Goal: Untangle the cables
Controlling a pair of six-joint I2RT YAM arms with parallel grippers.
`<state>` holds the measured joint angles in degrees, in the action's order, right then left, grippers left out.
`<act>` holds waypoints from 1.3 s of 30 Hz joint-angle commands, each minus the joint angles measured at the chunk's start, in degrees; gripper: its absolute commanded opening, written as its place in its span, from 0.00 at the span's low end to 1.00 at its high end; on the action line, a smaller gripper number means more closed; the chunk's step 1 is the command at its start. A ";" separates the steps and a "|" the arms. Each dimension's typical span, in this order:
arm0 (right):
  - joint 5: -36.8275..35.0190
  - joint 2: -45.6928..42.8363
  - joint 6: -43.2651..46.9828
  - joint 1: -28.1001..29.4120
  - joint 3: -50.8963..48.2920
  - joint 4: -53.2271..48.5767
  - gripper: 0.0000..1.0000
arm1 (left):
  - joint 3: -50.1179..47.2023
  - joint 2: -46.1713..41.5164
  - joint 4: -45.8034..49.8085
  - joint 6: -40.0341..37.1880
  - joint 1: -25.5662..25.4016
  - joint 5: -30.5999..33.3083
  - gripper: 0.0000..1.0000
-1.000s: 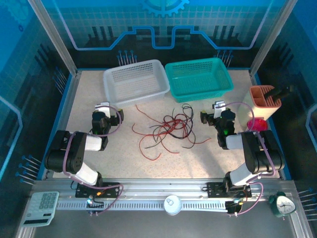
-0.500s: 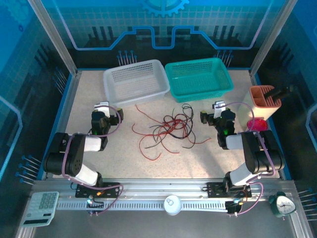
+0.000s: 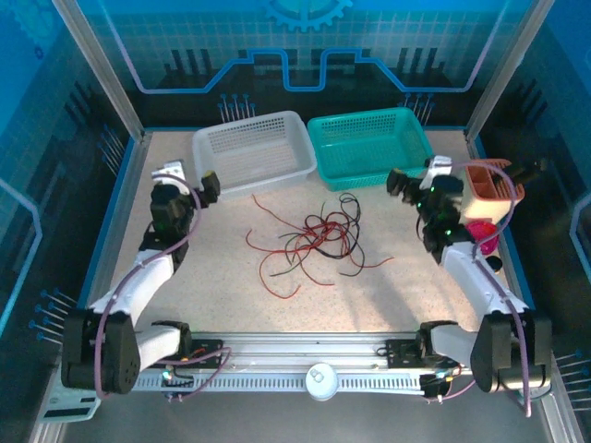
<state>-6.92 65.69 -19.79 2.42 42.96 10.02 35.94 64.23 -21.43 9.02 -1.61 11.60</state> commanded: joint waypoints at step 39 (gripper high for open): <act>-2.23 41.56 -5.46 29.29 38.91 -39.24 0.63 | 11.74 1.89 33.47 24.32 -22.55 -11.59 0.99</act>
<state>-7.33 105.71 -25.47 31.14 80.05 -27.64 45.69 66.28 13.28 32.71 -23.53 -0.69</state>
